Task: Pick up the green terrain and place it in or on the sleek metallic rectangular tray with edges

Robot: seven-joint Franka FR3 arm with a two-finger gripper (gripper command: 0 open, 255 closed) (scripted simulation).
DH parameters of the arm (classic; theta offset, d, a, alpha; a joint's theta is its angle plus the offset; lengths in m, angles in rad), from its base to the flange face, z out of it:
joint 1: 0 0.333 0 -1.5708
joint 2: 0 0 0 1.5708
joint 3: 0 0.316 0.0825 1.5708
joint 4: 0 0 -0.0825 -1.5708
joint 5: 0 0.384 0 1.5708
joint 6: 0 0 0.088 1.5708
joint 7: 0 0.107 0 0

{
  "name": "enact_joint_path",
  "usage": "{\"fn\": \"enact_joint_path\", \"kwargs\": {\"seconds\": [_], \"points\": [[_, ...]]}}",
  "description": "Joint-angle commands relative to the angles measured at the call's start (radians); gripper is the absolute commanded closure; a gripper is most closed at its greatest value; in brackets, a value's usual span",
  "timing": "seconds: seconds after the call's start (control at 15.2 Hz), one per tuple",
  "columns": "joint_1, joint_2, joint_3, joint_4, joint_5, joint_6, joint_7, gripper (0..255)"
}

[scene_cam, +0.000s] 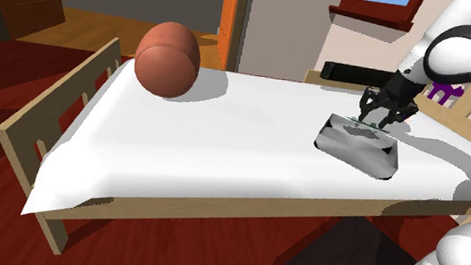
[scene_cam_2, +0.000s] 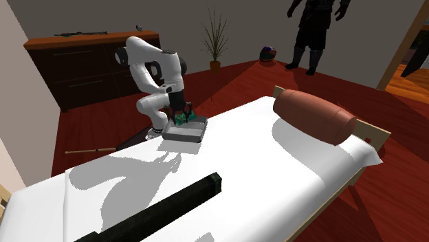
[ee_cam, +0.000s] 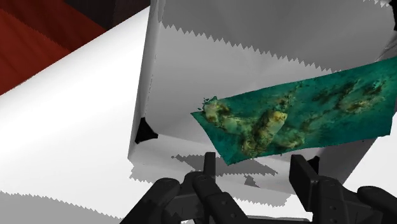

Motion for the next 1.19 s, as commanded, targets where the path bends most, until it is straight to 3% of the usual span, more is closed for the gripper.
{"fn": "enact_joint_path", "kwargs": {"seconds": [0.0,0.2,0.66,0.73,1.06,1.12], "points": [[-0.001,0.0,-0.002,-0.026,-0.003,0.027,0.001,255],[-0.003,0.003,-0.005,-0.067,-0.007,0.071,0.004,255],[-0.003,0.003,-0.005,-0.067,-0.007,0.071,0.004,255],[-0.003,0.003,-0.005,-0.067,-0.007,0.071,0.004,0],[-0.003,0.003,-0.005,-0.067,-0.007,0.071,0.004,0],[-0.001,-0.011,-0.001,-0.043,-0.003,0.032,0.003,0]]}}
